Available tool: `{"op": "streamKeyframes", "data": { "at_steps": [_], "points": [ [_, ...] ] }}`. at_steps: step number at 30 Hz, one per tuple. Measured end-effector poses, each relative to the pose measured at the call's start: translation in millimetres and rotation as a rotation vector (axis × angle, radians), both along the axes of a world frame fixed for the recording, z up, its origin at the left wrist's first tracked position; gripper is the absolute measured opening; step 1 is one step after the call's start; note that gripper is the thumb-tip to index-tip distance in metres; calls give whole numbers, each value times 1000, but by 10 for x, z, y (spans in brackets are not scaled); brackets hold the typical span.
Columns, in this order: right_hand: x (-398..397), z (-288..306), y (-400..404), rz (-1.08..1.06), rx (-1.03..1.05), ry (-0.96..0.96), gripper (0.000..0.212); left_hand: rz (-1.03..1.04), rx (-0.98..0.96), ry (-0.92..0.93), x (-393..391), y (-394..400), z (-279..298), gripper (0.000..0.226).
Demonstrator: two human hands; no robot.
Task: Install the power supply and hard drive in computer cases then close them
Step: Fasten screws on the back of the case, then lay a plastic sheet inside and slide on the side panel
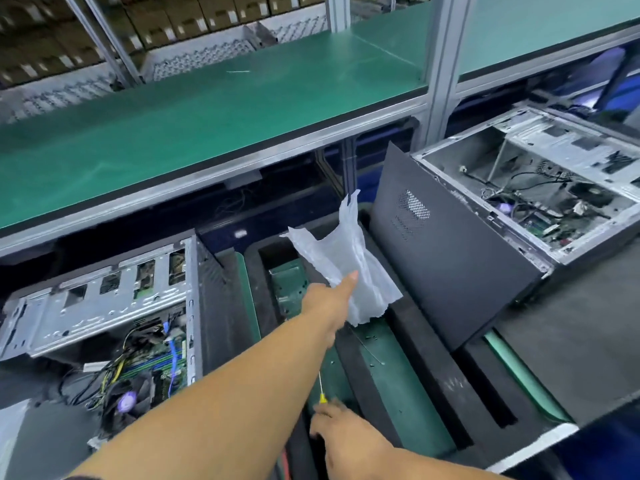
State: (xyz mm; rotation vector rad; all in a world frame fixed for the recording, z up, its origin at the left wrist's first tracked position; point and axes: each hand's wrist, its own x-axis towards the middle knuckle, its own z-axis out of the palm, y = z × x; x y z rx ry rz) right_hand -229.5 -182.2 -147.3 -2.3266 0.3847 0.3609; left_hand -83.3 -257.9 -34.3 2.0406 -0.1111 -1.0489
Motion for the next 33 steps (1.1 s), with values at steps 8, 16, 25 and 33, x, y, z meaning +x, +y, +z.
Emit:
{"op": "streamKeyframes", "data": {
  "at_steps": [8,16,25,33],
  "points": [
    [-312,467,-479,-612,184,-388,30,120,-18,-180,202,-145,-231,20],
    [331,1461,-970,-588,255,-484,75,9,-274,-77,87,414,361,53],
    [433,1505,-703,-906,284,-553,22,230,-575,27,488,1285,1045,37],
    [801,1881,-173,-529,-222,-565,77,649,-631,-386,1506,2877,1815,12]
  ]
}}
